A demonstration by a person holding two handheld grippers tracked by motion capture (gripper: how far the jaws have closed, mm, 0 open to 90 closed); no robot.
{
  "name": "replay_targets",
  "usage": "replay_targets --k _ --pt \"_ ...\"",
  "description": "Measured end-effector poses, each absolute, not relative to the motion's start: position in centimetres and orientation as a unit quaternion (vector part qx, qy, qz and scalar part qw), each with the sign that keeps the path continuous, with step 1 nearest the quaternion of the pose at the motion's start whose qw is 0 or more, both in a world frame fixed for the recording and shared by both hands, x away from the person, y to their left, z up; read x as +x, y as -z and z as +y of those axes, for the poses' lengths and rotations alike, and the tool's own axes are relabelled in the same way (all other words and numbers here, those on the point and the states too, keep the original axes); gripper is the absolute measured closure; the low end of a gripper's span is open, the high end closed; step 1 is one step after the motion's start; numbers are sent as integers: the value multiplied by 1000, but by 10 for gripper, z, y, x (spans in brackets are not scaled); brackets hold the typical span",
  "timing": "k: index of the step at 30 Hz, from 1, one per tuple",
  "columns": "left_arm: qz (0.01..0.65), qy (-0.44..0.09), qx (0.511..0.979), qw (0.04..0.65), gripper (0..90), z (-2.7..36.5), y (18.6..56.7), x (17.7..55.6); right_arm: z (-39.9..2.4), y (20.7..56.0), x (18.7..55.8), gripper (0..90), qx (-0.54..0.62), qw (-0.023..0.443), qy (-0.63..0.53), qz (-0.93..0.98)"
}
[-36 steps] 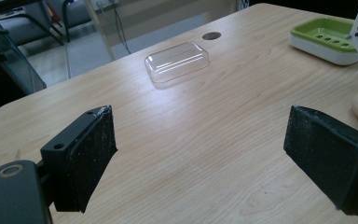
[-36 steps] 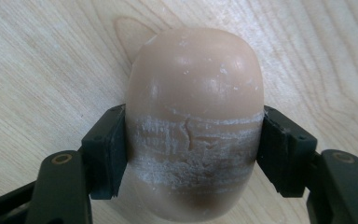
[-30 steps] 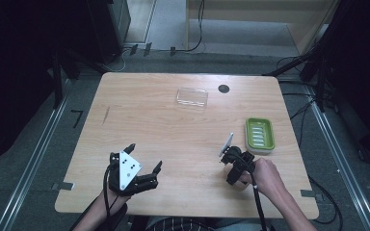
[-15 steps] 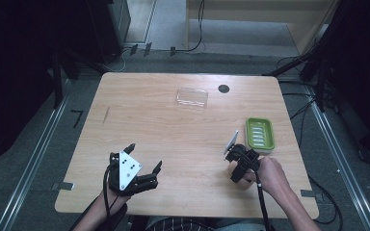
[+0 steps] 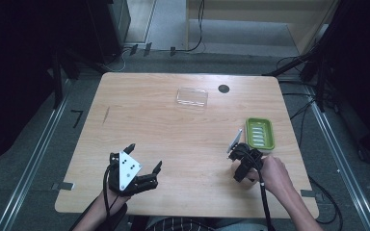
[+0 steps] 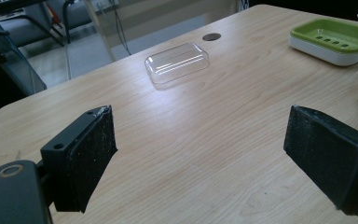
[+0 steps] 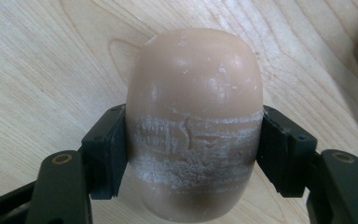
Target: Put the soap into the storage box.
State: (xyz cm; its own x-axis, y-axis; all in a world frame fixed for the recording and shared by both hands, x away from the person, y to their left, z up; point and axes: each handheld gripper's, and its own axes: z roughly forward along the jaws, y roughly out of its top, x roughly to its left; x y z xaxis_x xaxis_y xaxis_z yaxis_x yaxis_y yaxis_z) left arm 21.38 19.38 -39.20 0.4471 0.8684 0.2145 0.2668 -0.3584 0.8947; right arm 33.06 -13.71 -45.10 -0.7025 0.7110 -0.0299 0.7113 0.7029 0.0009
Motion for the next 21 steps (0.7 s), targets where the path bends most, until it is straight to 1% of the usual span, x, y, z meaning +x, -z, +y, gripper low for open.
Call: replay_targets --k 21 --pt "380 -361 743 416 98 193 392 214 -154 444 335 333 406 15 4 914"
